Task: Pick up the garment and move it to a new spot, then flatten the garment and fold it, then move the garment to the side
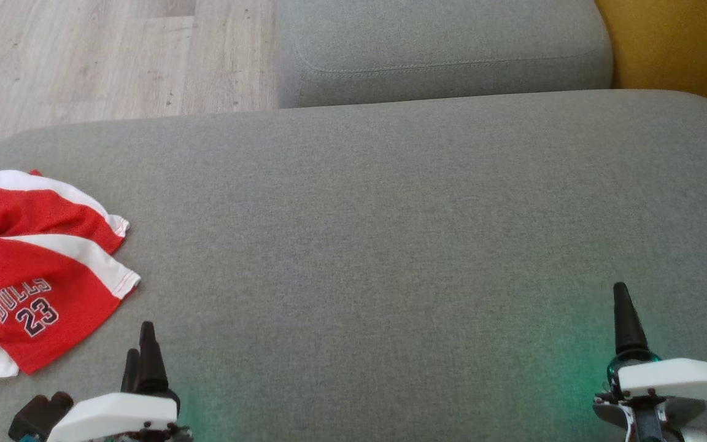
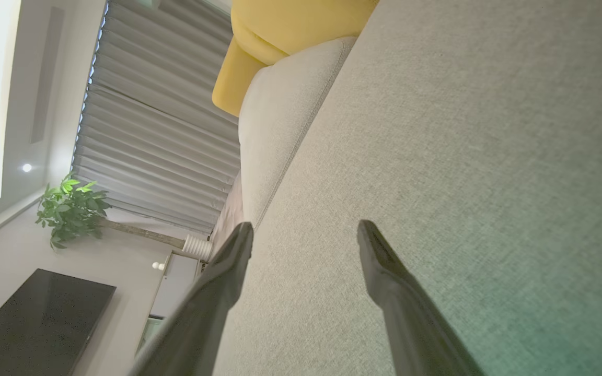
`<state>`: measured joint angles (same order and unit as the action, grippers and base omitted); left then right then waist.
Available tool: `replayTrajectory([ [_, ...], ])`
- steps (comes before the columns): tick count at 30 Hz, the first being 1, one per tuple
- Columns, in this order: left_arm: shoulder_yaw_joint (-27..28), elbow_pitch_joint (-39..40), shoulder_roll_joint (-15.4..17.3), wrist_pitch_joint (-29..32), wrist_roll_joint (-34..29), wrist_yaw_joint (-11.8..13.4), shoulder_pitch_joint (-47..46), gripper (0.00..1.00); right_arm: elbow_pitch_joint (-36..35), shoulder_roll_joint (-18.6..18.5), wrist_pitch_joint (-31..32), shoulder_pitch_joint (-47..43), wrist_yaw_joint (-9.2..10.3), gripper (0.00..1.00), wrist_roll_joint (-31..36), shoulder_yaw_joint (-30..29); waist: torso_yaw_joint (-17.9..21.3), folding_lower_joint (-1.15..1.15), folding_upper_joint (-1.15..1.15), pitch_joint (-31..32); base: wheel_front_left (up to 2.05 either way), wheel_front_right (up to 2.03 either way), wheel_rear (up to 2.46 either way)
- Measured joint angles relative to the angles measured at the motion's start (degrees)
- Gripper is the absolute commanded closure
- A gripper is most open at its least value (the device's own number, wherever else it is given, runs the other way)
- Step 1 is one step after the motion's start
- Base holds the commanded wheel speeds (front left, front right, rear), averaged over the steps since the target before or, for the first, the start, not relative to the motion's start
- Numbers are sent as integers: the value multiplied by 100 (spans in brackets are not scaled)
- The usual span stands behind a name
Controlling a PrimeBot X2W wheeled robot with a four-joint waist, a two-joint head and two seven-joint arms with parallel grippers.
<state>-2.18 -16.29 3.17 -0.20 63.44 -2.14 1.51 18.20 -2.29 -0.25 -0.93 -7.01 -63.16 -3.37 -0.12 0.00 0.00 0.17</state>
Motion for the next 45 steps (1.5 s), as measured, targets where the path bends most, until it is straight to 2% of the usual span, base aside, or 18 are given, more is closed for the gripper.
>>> replayTrajectory([
  [12,-155,70,49,-188,-734,130,17,0,-5,-1,-82,44,-1,0,825,36,-23,0,0,20,0,0,0],
  [24,-240,152,82,-386,-1472,365,44,0,-32,-1,-234,44,-1,0,1741,31,-10,0,0,40,0,0,0],
  [45,-568,285,316,-719,-2891,605,127,0,-177,-1,-297,122,-1,0,3385,240,-32,0,0,71,0,0,0],
])
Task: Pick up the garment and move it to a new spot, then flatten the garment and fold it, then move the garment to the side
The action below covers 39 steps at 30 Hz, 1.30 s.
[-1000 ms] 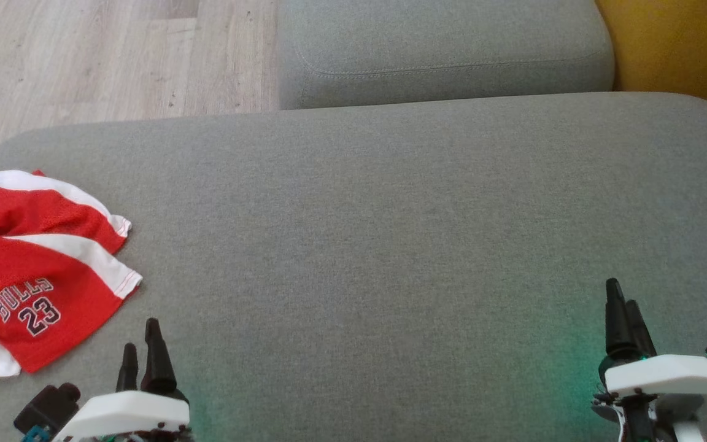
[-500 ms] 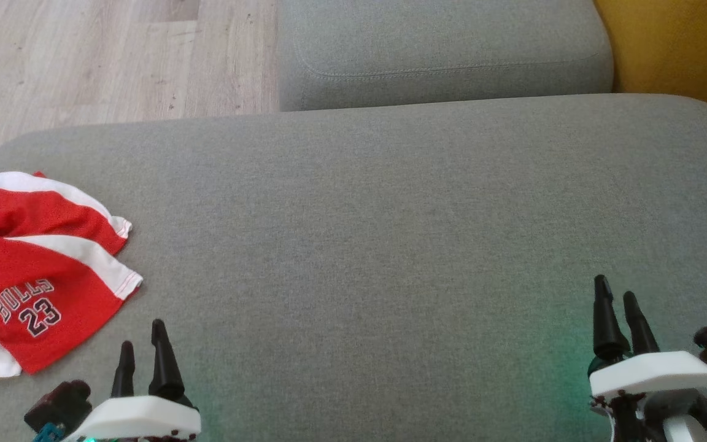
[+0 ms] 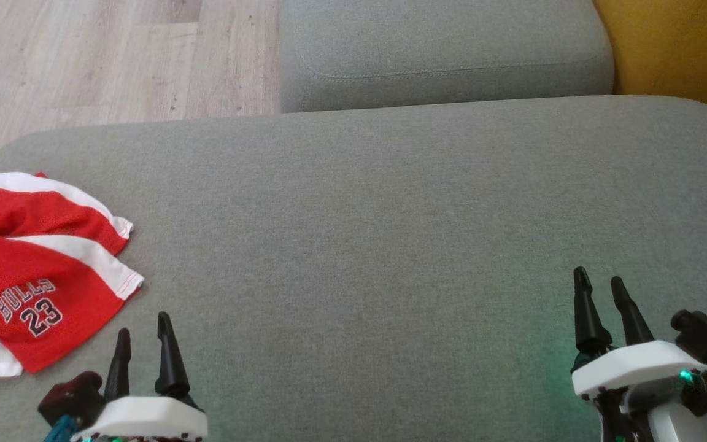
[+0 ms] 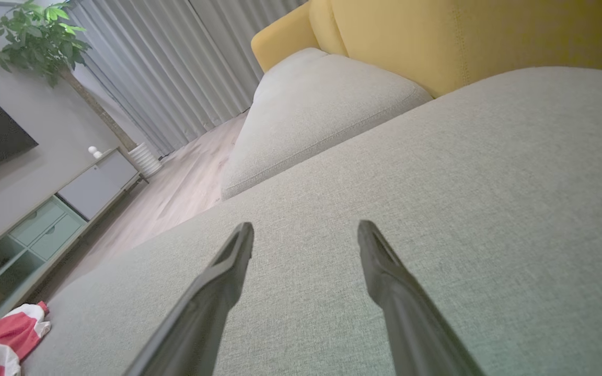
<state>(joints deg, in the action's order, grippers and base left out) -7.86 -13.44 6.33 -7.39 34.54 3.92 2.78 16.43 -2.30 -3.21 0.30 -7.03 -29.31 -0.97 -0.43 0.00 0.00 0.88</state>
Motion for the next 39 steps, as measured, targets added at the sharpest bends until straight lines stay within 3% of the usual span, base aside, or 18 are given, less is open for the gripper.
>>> replayTrajectory([
  [39,-504,235,170,-479,-2115,519,15,0,-236,-3,-292,21,-1,0,2560,127,51,0,0,57,0,0,0],
])
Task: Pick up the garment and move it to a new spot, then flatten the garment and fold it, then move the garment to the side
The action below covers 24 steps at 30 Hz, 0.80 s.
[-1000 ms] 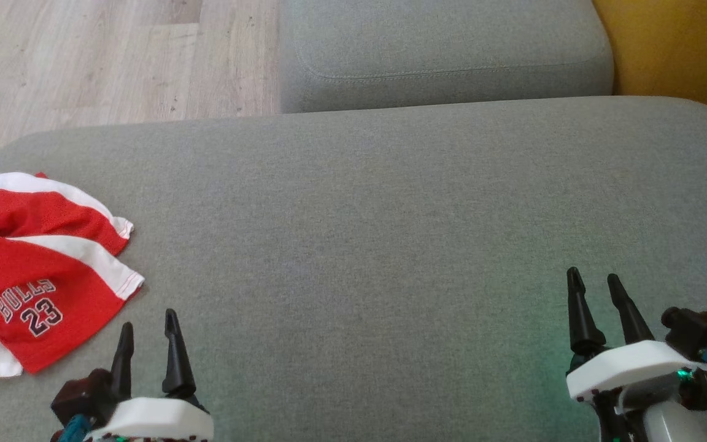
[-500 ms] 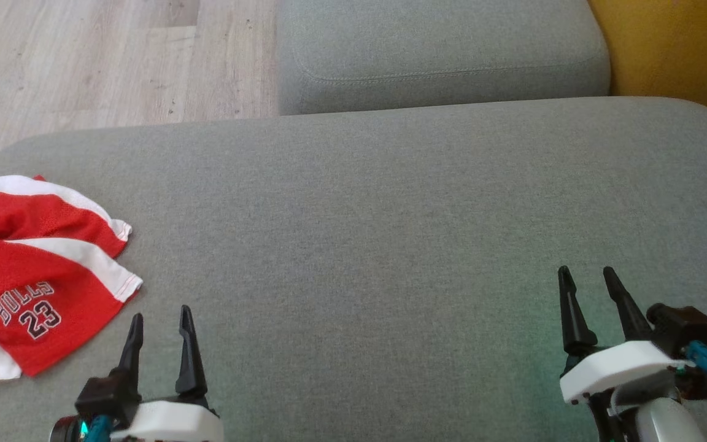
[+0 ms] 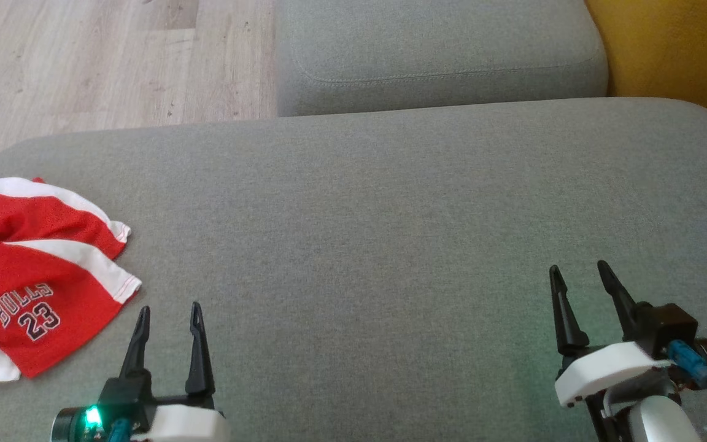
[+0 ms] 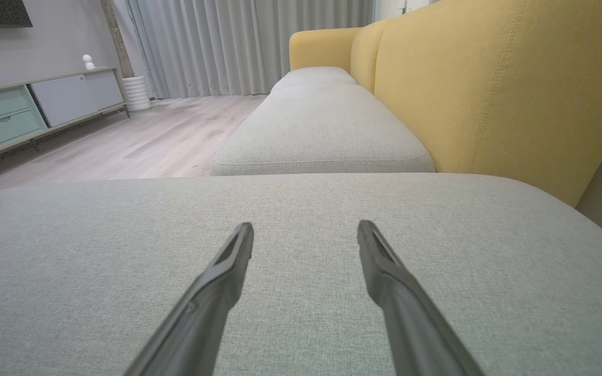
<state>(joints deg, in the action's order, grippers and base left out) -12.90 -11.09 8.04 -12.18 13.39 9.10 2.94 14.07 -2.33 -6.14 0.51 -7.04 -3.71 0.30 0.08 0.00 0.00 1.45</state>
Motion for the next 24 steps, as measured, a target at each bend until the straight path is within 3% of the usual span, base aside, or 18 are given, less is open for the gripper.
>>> replayTrajectory([
  [18,15,38,-5,59,85,56,104,0,64,-1,-123,0,0,0,-93,-8,21,0,0,-21,0,0,0],
  [24,-4,47,1,60,82,107,102,0,62,-2,-178,-2,0,0,-92,-48,-129,0,0,-22,0,0,0],
])
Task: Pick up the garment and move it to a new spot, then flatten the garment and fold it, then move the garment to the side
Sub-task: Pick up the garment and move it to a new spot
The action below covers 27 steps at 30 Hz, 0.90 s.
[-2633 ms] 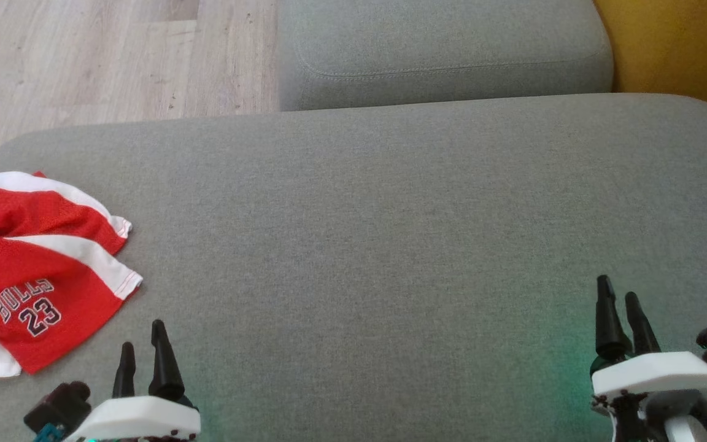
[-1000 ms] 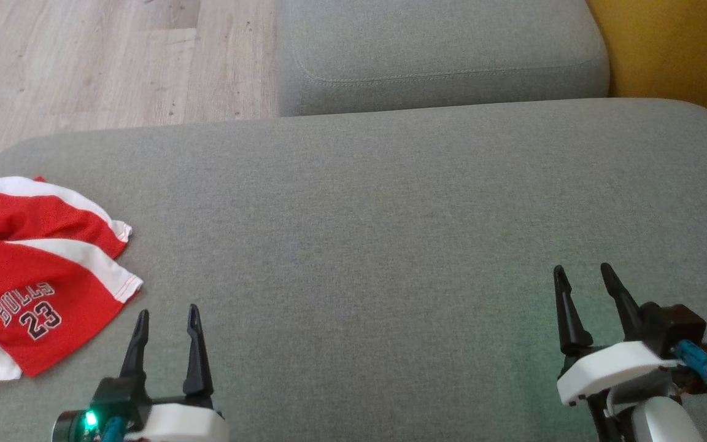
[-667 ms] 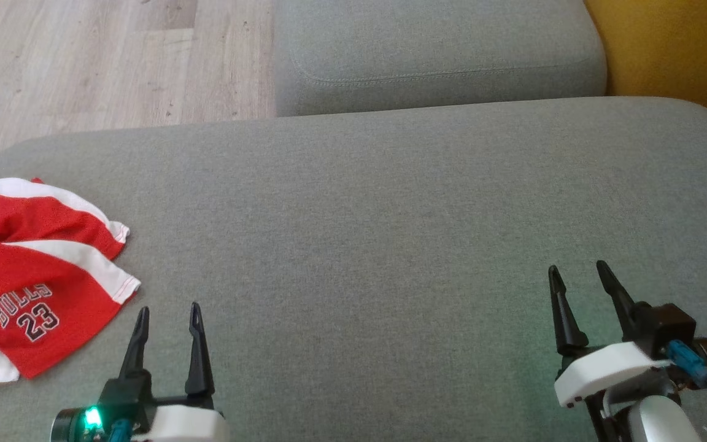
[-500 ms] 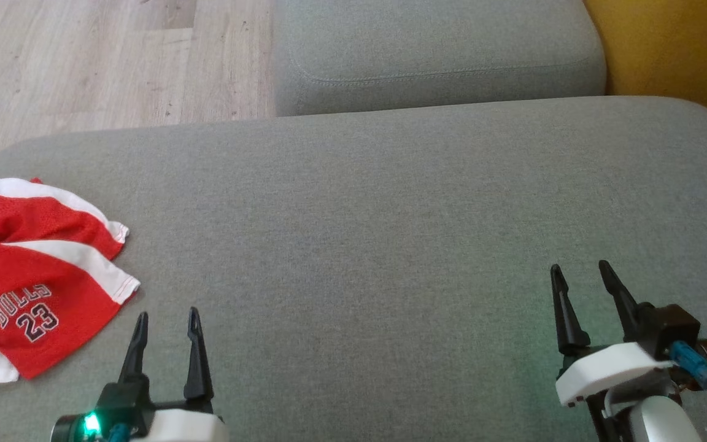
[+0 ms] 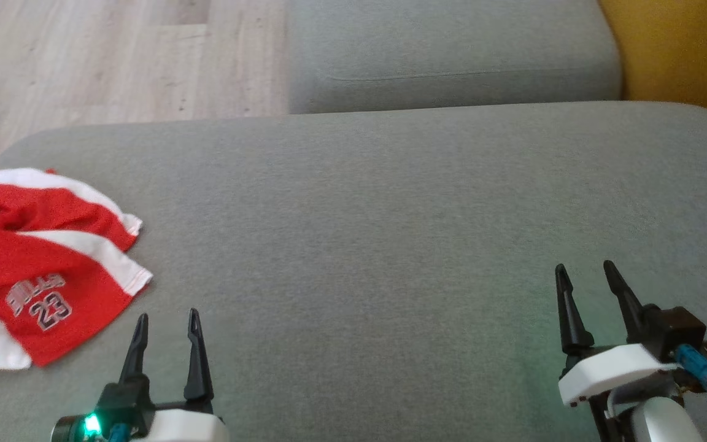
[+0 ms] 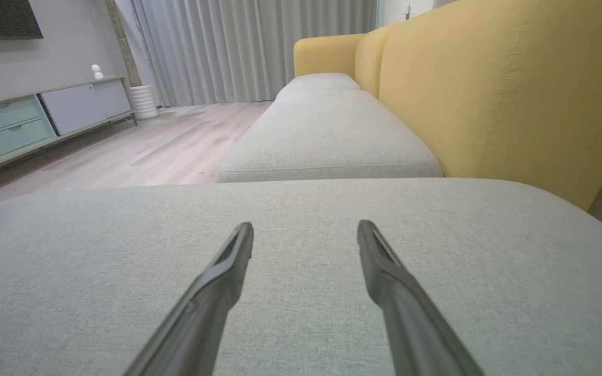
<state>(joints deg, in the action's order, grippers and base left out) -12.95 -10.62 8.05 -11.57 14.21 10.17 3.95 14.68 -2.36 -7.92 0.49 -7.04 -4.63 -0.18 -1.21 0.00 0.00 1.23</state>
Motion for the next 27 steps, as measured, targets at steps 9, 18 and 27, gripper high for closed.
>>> replayTrajectory([
  [9,-2,93,107,52,-1,53,9,0,12,-1,-78,-12,0,0,-152,4,-714,0,0,31,0,0,0],
  [18,-5,280,248,189,-8,122,125,0,84,-1,-168,-16,0,0,-194,99,-1704,0,0,58,0,0,0],
  [27,2,388,369,252,-7,152,233,0,185,0,-220,-12,0,0,-253,214,-2456,0,0,41,0,0,0],
])
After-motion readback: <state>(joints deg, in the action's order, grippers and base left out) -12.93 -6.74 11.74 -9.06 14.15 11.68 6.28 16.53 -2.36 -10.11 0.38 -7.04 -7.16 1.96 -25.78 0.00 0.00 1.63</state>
